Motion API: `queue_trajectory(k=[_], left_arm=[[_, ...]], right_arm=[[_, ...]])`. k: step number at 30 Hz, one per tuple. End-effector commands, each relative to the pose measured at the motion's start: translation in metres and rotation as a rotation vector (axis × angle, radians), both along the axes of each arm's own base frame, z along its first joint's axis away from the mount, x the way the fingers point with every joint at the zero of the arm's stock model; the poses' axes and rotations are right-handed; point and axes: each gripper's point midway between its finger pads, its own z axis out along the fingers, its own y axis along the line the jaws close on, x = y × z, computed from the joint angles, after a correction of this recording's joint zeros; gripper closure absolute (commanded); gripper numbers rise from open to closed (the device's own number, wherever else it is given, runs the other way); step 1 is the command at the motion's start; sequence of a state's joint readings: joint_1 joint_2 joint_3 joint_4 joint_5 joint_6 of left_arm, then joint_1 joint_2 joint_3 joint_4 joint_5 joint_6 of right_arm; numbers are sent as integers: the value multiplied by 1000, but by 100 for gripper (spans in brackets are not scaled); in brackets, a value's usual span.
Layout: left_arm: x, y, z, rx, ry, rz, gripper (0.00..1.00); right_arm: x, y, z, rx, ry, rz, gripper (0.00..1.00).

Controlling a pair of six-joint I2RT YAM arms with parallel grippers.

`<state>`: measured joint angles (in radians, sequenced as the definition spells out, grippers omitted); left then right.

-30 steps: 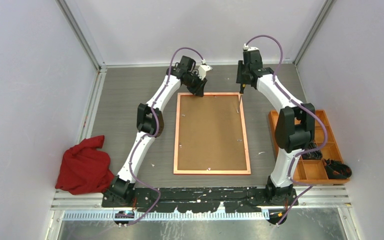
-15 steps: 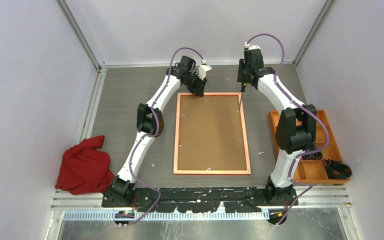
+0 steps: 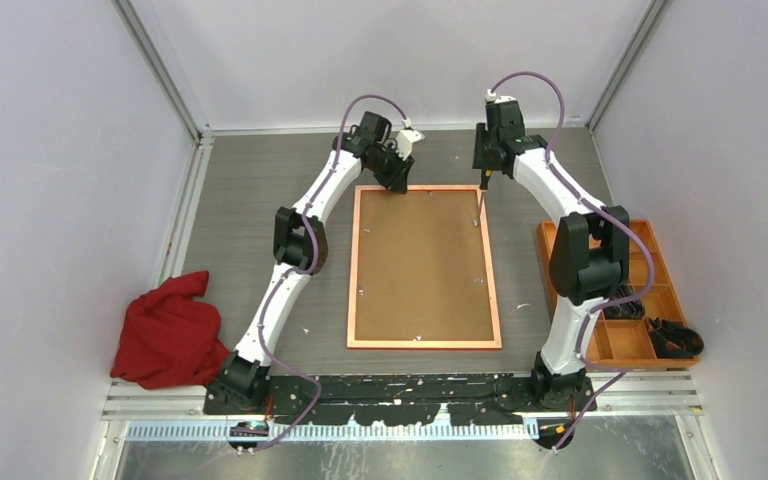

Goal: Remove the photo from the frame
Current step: Release the photo frame item from the photo frame.

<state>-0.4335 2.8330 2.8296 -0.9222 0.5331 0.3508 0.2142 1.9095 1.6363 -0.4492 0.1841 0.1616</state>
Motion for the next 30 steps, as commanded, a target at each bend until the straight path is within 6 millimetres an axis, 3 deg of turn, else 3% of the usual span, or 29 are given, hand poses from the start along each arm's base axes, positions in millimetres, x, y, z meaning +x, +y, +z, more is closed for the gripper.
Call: queue_trajectory(k=[1, 22, 30], left_arm=[[3, 11, -18, 53, 24, 58, 77], [4, 10, -18, 53, 23, 57, 77], [3, 11, -19, 54, 25, 58, 77]], right_arm=[[11, 6, 21, 36, -59, 2, 99], [14, 19, 14, 106, -45, -9, 99], [14, 16, 25, 109, -68, -36, 99]])
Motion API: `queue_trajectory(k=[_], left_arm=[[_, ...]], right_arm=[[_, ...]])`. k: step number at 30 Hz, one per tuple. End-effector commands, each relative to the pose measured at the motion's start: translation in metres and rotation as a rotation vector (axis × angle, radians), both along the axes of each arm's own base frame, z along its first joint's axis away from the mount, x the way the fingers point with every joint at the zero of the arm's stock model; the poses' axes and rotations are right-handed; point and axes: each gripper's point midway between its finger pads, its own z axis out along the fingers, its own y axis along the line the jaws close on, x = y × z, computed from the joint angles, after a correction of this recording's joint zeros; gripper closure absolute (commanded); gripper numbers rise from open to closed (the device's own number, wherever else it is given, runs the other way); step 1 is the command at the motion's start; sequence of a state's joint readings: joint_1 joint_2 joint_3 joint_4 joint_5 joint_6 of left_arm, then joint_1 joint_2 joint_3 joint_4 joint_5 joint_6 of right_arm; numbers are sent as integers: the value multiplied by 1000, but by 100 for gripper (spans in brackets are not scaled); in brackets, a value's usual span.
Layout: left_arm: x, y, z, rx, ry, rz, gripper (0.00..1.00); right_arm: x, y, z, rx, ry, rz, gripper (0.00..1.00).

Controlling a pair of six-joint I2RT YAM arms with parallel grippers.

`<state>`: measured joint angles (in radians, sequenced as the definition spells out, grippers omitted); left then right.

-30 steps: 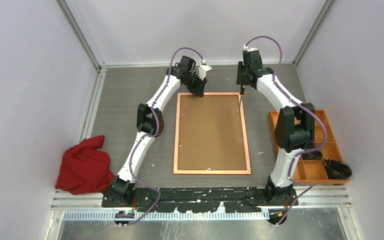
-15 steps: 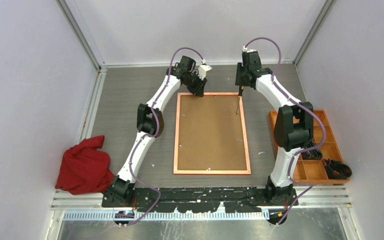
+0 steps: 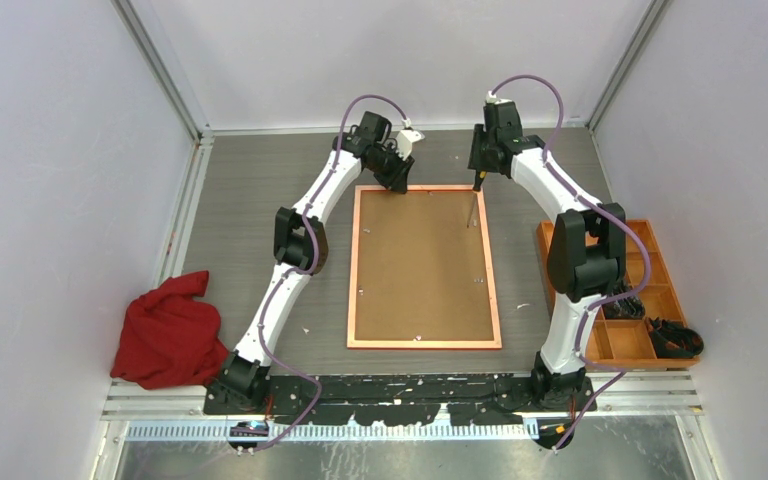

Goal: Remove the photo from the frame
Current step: Release the photo frame item from the photo frame.

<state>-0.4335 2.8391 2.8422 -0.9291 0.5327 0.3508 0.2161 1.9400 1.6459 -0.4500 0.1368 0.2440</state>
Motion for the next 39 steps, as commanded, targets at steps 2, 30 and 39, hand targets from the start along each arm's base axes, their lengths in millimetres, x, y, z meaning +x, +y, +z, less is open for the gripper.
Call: queue_trajectory(k=[2, 30, 39], left_arm=[[3, 11, -19, 54, 24, 58, 77], [4, 10, -18, 52, 23, 58, 77], [4, 10, -18, 52, 23, 59, 77]], right_arm=[[12, -3, 42, -7, -102, -33, 99], [14, 1, 31, -38, -74, -12, 99], [17, -4, 25, -82, -70, -37, 99]])
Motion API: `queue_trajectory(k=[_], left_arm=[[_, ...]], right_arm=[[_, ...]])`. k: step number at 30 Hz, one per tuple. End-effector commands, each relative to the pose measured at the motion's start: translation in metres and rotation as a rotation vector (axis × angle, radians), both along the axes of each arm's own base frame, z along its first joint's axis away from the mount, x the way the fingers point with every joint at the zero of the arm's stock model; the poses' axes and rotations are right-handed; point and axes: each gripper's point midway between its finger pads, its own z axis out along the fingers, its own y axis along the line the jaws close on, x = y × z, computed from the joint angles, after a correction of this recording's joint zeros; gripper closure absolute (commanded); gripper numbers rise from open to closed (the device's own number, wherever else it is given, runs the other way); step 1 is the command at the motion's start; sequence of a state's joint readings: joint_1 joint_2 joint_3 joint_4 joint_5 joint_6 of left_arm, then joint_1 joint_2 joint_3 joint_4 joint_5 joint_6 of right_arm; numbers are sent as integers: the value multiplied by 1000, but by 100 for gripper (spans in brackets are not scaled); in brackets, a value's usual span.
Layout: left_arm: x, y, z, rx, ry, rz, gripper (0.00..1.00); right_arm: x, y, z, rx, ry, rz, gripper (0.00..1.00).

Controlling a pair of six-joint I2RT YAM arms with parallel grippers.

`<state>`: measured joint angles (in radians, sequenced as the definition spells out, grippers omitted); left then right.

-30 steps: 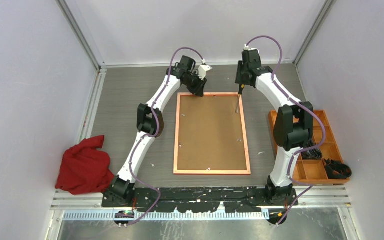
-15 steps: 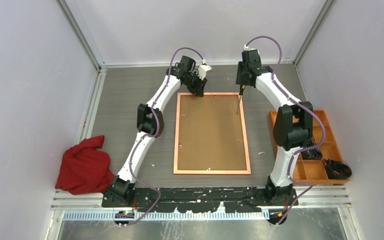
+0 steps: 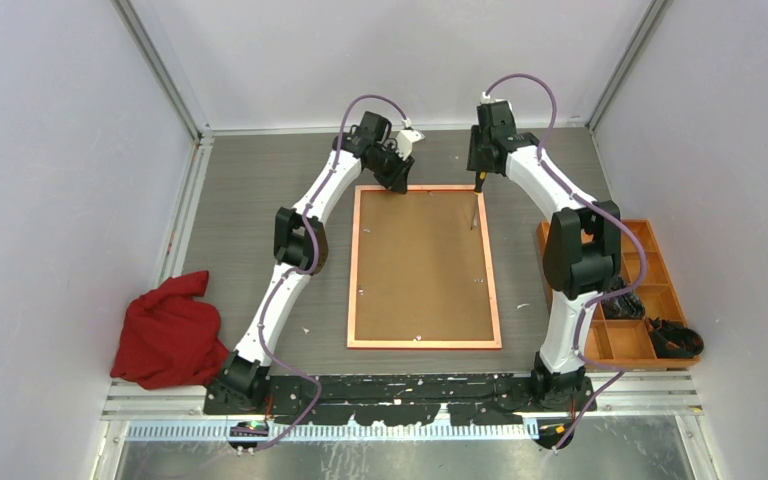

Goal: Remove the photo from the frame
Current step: Release the photo frame item from the photo frame.

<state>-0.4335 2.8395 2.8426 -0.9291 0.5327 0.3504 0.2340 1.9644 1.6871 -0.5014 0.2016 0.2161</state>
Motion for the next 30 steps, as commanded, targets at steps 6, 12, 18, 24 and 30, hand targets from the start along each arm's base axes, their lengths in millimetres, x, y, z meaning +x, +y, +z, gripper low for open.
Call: queue_trajectory(k=[6, 12, 18, 24, 30], left_arm=[[4, 10, -18, 52, 23, 59, 77], [3, 10, -18, 53, 23, 57, 77], [4, 10, -19, 53, 23, 57, 77], [3, 10, -19, 52, 24, 58, 77], [3, 10, -19, 53, 25, 58, 77]], right_arm=[[18, -3, 29, -26, -99, -28, 99], [18, -3, 34, -32, -110, -28, 99], [19, 1, 34, -31, -115, -21, 99], [23, 13, 41, -73, -155, 4, 99], [25, 27, 51, -130, -199, 27, 99]])
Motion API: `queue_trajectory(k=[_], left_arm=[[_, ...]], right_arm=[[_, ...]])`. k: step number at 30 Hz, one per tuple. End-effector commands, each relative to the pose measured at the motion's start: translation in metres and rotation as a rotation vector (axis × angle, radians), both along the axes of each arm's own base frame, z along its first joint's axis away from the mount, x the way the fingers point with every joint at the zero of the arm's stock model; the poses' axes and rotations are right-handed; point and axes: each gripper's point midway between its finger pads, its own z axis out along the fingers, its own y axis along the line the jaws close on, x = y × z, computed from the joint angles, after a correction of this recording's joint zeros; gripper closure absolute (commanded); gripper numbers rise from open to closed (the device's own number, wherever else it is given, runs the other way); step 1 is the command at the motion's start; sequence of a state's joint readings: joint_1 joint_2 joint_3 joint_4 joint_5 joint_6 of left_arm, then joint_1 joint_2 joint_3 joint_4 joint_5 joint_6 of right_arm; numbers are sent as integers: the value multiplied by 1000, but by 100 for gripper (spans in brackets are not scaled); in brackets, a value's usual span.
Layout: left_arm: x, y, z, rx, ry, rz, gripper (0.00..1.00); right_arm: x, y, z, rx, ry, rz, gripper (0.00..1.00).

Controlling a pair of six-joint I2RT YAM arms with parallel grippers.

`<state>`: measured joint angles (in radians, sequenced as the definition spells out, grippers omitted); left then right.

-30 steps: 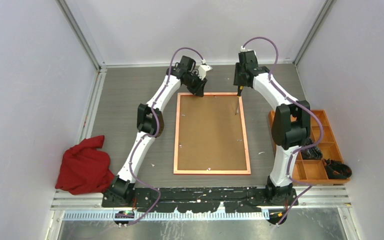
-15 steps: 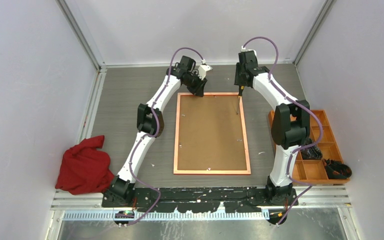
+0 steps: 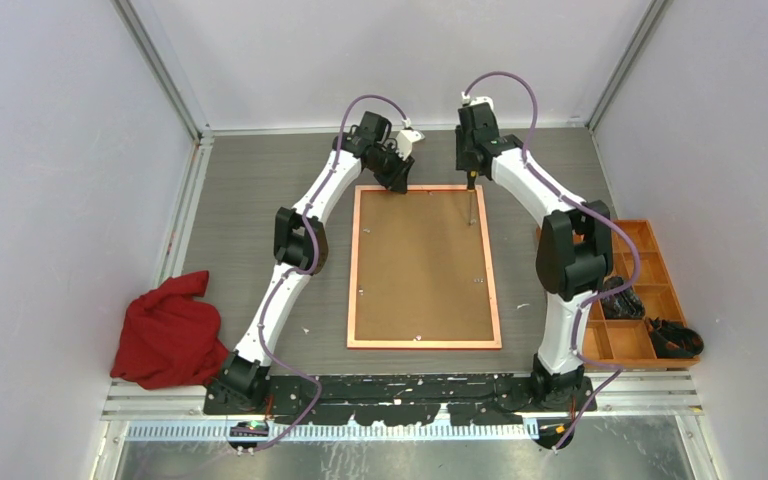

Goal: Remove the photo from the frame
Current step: Release the photo frame item from the photo frame.

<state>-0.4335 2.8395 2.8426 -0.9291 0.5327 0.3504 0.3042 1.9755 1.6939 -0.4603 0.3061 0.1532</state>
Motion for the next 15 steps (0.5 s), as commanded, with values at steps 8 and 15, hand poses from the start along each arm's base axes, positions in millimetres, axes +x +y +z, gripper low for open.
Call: queue_trajectory(k=[8, 15], left_arm=[[4, 11, -18, 54, 22, 58, 77], [2, 11, -16, 54, 22, 54, 73]], right_arm=[[15, 31, 56, 46, -127, 41, 99], [6, 31, 77, 115, -143, 17, 99]])
